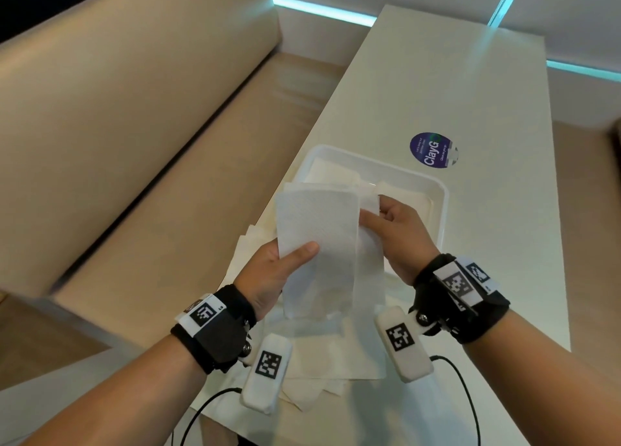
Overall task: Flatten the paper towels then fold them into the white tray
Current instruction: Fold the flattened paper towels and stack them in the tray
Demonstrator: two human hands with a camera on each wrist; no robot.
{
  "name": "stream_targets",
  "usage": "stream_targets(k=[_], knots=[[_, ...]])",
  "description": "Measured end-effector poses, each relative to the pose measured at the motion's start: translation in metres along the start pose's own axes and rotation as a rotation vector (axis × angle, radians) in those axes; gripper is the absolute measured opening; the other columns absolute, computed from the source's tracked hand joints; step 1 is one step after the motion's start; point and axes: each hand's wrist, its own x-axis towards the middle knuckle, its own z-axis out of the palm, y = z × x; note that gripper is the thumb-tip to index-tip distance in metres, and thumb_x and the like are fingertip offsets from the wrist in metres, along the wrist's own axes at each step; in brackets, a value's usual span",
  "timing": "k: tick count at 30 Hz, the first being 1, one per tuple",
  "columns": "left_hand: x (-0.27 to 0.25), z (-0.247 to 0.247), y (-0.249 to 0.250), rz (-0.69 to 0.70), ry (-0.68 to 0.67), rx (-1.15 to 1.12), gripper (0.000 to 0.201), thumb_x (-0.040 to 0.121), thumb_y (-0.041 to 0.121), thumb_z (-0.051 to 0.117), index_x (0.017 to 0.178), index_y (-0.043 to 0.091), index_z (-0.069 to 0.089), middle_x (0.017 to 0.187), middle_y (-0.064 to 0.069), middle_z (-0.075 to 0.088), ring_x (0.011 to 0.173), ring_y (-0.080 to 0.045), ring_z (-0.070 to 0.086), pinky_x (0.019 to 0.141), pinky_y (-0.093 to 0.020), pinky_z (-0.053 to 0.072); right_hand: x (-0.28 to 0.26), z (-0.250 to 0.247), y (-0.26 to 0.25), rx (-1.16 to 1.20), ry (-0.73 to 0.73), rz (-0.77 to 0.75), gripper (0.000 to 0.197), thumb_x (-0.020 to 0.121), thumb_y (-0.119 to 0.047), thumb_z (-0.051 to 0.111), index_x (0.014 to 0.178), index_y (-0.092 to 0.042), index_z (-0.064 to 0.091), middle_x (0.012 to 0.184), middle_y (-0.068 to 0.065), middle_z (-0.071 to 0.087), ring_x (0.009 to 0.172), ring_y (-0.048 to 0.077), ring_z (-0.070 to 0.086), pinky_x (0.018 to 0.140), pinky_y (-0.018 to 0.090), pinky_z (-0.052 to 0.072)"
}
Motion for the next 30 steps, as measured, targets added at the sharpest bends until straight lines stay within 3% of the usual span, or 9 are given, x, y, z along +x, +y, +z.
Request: stream_targets(k=[7,11,15,17,21,24,30], knots=[[0.002,0.009,0.003,-0.019,-0.023,-0.009,0.043,0.083,0.03,0.063,0.12,0.008,0.063,0.117,-0.008,0.069,0.11,-0.025,0.065,0.095,-0.038,0.051,-0.004,0.011,-0.005,0.074,0.001,0.045,0.035,0.099,-0.029,0.042,0.104,-0.005,0.067,0.107,0.02,0.066,0.103,0.038,0.062,0.094,0.051,0.047],[0.003,0.012,-0.001,-0.032,-0.013,0.006,0.044,0.082,0.032,0.065,0.119,0.008,0.064,0.116,-0.008,0.07,0.11,-0.026,0.065,0.099,-0.045,0.049,-0.002,0.012,-0.008,0.114,0.026,0.037,0.04,0.098,-0.034,0.04,0.098,-0.006,0.067,0.093,0.016,0.064,0.088,0.026,0.058,0.086,0.046,0.045],[0.006,0.014,-0.001,-0.022,0.011,0.002,0.044,0.083,0.035,0.067,0.12,0.01,0.064,0.117,-0.008,0.069,0.111,-0.026,0.064,0.102,-0.049,0.046,-0.004,0.008,-0.01,0.29,-0.118,0.092,0.044,0.096,-0.047,0.044,0.107,-0.013,0.07,0.111,0.016,0.068,0.107,0.031,0.064,0.099,0.046,0.047],[0.008,0.016,-0.001,-0.02,0.018,-0.03,0.043,0.086,0.032,0.067,0.123,0.011,0.062,0.119,-0.009,0.068,0.113,-0.028,0.063,0.103,-0.049,0.045,-0.006,0.008,-0.006,0.235,-0.155,0.054,0.046,0.086,-0.041,0.059,0.119,-0.01,0.061,0.117,0.014,0.066,0.11,0.03,0.063,0.099,0.05,0.048],[0.011,0.019,0.003,-0.016,0.045,-0.06,0.043,0.087,0.031,0.067,0.125,0.012,0.061,0.12,-0.01,0.068,0.113,-0.028,0.063,0.103,-0.05,0.045,-0.008,0.01,0.008,0.014,-0.142,-0.023,0.056,0.072,-0.032,0.072,0.123,-0.018,0.052,0.117,0.001,0.065,0.107,0.017,0.064,0.091,0.04,0.054],[0.013,0.021,0.004,0.008,0.055,-0.008,0.043,0.084,0.036,0.066,0.122,0.016,0.063,0.117,-0.009,0.068,0.113,-0.027,0.063,0.102,-0.05,0.046,-0.01,0.011,0.015,-0.06,-0.152,-0.07,0.053,0.076,-0.032,0.068,0.125,-0.019,0.052,0.117,0.0,0.064,0.107,0.016,0.063,0.089,0.036,0.055],[0.014,0.028,0.004,0.018,0.066,0.02,0.036,0.092,0.034,0.061,0.125,0.019,0.06,0.117,-0.007,0.069,0.112,-0.025,0.063,0.101,-0.049,0.047,-0.008,0.014,0.016,-0.084,-0.098,-0.089,0.028,0.093,-0.013,0.058,0.121,-0.018,0.057,0.109,0.002,0.068,0.1,0.018,0.066,0.085,0.035,0.055]])
